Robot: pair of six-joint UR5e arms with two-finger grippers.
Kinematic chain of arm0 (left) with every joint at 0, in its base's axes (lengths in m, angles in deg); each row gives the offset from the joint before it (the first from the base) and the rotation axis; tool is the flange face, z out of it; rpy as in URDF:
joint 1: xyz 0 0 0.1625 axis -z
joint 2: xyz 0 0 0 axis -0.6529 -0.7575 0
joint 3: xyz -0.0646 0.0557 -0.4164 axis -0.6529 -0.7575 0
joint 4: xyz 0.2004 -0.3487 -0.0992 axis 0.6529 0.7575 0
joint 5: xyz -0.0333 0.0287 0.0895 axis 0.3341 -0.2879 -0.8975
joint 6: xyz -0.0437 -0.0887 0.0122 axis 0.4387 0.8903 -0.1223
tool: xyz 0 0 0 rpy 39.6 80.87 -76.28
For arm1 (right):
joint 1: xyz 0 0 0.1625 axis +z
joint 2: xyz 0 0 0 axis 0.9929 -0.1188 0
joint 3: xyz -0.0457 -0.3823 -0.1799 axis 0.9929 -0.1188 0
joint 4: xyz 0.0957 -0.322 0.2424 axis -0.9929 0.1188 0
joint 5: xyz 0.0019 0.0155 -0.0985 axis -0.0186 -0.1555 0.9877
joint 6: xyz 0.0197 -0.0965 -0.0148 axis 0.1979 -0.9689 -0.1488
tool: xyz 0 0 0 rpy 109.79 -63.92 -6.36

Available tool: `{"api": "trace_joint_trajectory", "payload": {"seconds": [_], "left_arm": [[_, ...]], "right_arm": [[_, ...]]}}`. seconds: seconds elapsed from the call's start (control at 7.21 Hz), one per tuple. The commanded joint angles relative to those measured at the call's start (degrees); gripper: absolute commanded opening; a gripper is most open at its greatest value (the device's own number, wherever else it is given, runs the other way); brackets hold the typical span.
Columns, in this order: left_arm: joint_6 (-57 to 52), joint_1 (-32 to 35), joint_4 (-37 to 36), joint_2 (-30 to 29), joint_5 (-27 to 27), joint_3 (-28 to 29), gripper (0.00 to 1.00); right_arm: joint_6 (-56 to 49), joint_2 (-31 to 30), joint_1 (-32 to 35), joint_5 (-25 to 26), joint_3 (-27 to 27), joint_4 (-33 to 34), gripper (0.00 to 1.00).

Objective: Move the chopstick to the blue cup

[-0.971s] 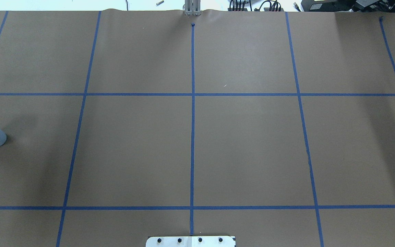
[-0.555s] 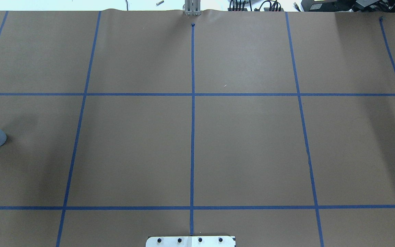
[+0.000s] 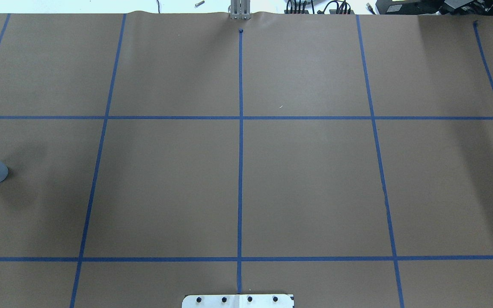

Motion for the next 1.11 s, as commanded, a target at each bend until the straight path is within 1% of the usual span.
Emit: {"api": "trace_joint_trajectory", "payload": {"seconds": [0.0,0.14,0.28,0.42,0.97], "left_arm": [[2.7,-0.9,8.5,7.47,1.85,-1.04,0.98],[11.25,-2.9,16.49,9.69,2.2,-1.04,0.98],[18.73,-6.66,23.71,11.8,2.2,-0.6,0.98],[21.59,-8.26,25.95,12.43,2.2,-0.43,0.98],[21.79,-11.87,26.07,12.53,2.2,0.37,0.98]], "right_arm": [[0.1,0.0,0.0,-0.01,0.05,0.0,1.0],[0.1,0.0,0.0,-0.01,0.05,0.0,1.0],[0.1,-0.09,0.0,-0.01,0.05,0.0,1.0],[0.01,0.0,0.0,-0.01,-0.04,0.0,1.0],[-0.16,-0.18,0.0,-0.01,-0.21,0.0,1.0]]}}
